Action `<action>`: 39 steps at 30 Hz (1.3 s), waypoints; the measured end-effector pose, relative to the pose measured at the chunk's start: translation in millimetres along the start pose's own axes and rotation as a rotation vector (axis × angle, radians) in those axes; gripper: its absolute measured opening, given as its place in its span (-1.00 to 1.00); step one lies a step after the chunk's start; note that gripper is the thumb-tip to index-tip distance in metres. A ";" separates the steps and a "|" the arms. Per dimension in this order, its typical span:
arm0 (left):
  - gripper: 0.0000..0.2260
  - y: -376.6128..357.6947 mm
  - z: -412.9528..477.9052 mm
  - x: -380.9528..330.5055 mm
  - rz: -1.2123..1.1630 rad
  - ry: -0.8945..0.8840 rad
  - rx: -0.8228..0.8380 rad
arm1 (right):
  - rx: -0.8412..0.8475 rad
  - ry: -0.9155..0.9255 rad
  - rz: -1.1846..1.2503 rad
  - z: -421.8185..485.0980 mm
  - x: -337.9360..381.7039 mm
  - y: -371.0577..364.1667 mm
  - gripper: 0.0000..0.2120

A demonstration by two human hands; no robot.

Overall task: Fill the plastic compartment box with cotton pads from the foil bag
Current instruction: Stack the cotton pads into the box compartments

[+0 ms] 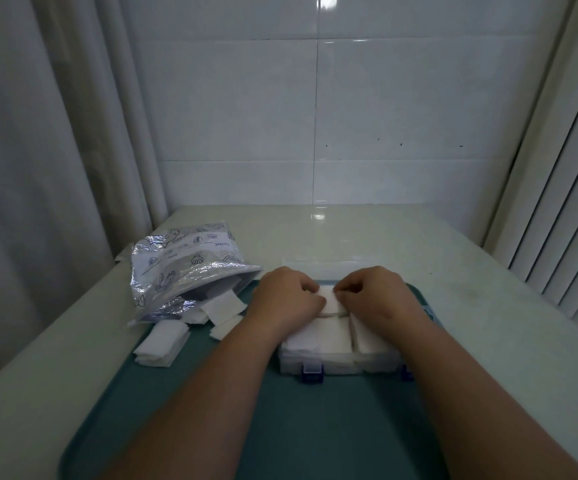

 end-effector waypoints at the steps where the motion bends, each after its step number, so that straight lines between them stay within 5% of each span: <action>1: -0.71 2.5 -0.3 -1.2 -0.018 -0.002 -0.014 | -0.007 0.003 -0.030 -0.8 1.2 2.6 -0.77; 15: -0.81 30.6 -5.7 6.7 -0.243 0.028 -0.102 | -0.136 0.037 0.117 -1.0 -0.7 15.2 -0.71; 26: -0.78 75.2 -23.1 38.1 0.201 0.070 -0.093 | -0.115 0.101 0.114 -8.3 12.1 8.8 -0.74; 33: -0.33 50.4 -26.5 79.4 0.513 0.155 0.098 | -0.104 0.110 0.097 -11.0 17.4 5.9 -0.73; 39: -0.32 49.1 -22.4 85.8 0.387 0.149 0.155 | -0.098 0.081 0.127 -10.1 14.4 5.6 -0.71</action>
Point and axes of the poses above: each hand's wrist, its own z-axis towards the middle knuckle, its own y-axis out of the back of the hand, x = y × z, the point moved 8 cm from there along z, towards the middle knuckle, and after that the axes turned 3 degrees about y, right-handed, at the moved point
